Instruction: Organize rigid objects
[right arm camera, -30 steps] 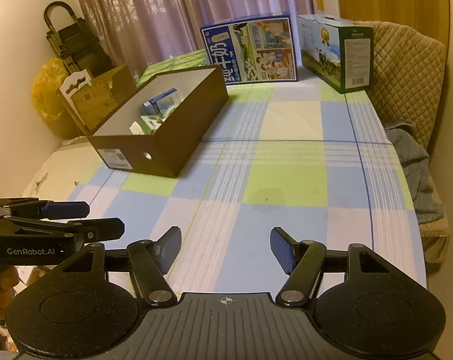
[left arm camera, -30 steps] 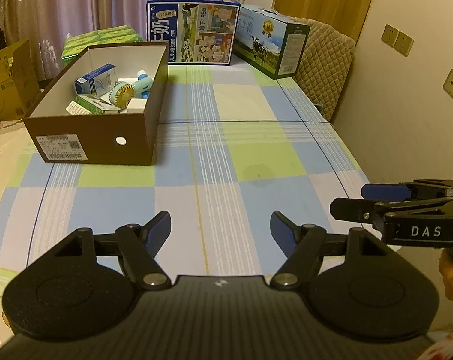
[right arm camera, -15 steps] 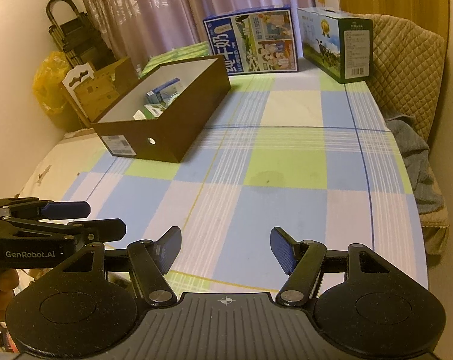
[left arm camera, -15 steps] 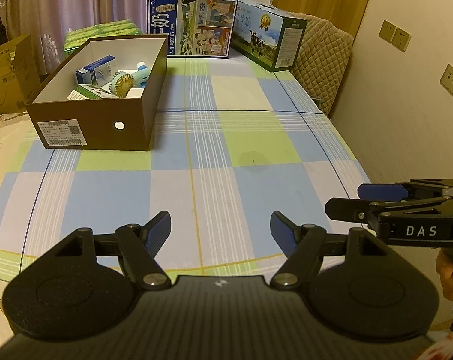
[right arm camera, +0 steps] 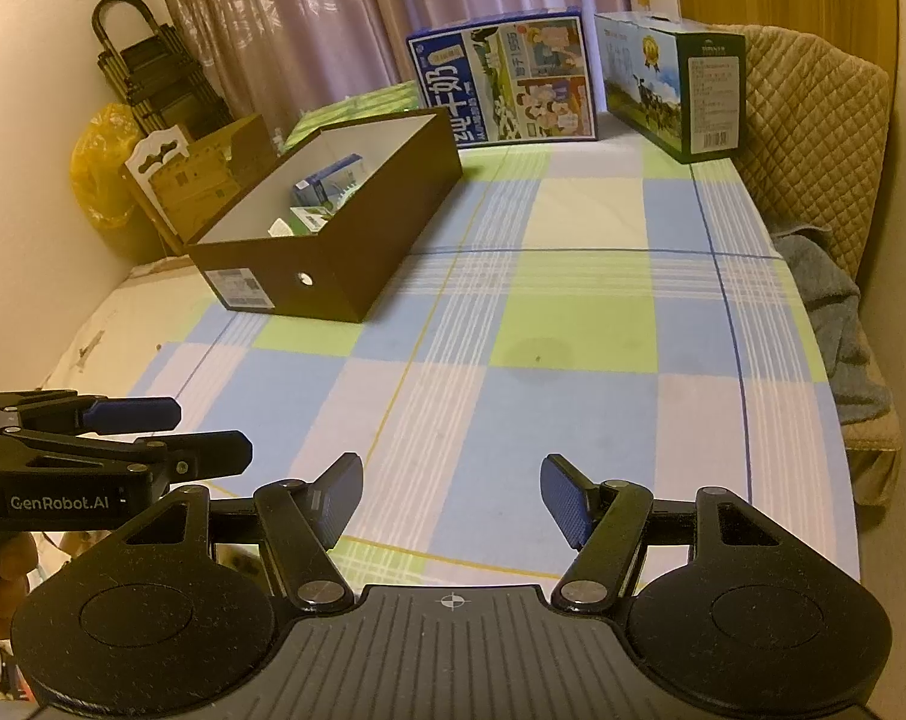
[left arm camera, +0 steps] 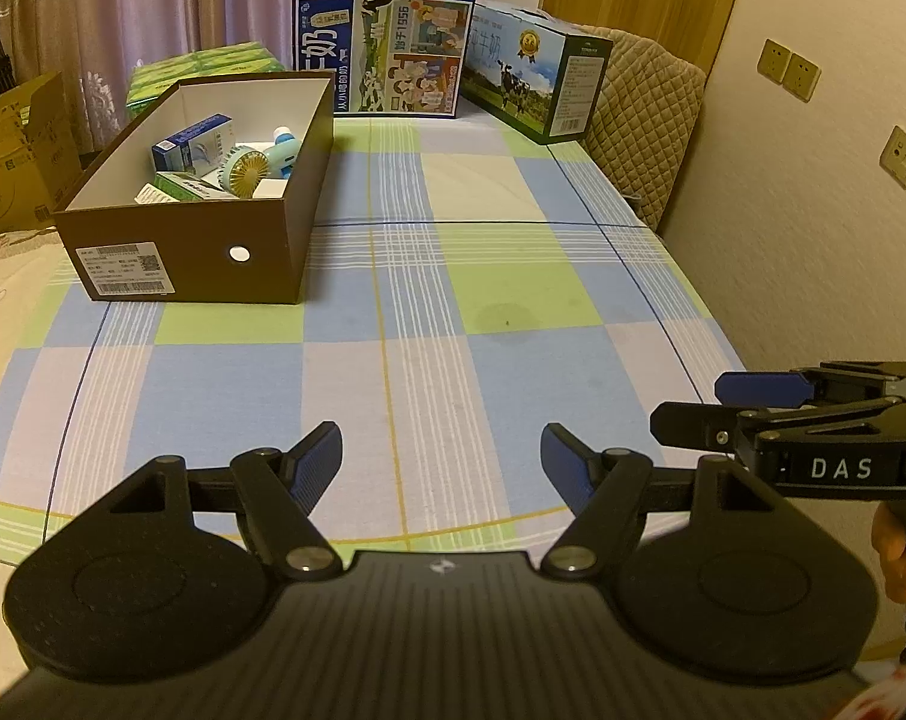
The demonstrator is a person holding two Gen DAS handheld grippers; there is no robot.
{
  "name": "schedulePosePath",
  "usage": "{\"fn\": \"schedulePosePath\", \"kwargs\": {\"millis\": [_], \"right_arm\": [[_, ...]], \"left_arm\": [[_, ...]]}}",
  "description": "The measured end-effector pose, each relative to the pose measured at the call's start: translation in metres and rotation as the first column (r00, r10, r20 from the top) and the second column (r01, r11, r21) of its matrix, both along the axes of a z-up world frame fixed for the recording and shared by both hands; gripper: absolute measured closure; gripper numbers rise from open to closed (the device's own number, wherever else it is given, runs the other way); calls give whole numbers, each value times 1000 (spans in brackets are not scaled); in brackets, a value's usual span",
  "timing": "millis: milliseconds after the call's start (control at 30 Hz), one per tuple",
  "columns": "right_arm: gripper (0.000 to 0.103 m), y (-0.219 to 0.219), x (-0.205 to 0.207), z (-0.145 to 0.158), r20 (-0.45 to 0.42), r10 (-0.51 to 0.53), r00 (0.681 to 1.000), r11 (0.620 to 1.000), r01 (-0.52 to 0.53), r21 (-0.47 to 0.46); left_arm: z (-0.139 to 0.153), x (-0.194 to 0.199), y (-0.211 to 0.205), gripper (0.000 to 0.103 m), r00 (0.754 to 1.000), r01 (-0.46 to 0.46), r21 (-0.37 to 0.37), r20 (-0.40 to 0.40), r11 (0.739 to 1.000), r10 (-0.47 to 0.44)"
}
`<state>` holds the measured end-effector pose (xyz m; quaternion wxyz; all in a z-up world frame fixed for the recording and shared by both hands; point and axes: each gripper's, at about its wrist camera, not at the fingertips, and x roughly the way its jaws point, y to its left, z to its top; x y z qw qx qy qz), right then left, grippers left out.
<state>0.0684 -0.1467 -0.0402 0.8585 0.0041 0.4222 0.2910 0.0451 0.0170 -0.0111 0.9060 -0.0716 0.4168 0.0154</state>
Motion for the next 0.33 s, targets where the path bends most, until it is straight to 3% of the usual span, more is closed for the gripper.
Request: {"fn": "schedulePosePath", "kwargs": {"millis": [333], "right_arm": [[40, -8, 5, -2, -13, -17, 1000, 1000, 17, 3]], "left_arm": [[-2, 9, -5, 33, 1000, 9, 8, -6, 1000, -9]]}}
